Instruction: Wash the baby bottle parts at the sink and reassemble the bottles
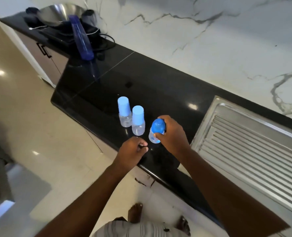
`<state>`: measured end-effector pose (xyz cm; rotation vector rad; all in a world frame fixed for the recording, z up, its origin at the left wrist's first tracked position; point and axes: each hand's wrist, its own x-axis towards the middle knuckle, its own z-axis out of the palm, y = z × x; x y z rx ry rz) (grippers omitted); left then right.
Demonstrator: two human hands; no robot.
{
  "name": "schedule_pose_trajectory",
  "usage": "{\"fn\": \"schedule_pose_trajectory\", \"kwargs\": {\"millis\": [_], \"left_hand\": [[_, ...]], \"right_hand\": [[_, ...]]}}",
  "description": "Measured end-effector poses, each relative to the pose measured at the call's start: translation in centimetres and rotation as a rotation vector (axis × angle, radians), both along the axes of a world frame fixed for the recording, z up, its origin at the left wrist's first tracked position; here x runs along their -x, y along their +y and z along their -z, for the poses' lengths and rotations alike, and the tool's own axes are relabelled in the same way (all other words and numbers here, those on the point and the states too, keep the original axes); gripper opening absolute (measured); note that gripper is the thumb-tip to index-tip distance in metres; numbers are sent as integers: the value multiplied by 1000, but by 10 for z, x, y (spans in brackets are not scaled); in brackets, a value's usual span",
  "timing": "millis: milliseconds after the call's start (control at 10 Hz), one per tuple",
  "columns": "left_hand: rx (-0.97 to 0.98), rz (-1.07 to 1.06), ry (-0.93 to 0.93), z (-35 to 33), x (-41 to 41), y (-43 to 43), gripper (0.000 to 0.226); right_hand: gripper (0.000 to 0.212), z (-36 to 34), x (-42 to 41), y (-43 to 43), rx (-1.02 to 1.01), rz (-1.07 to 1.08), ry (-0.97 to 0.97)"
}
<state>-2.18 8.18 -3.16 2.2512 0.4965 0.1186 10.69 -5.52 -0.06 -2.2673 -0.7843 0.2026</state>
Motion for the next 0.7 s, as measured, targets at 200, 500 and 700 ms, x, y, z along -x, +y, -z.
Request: {"fn": "schedule_pose_trajectory", "kwargs": {"millis": [200,500,700], "left_hand": [[10,67,7,2,6,15,11],[5,105,-3,7,10,20,11],[45,166,-45,9,10,11,20]], "right_hand": [[55,9,9,18,76,32,-6],[72,9,15,17,164,67,-40],[77,1,27,4,155,203,39]]}}
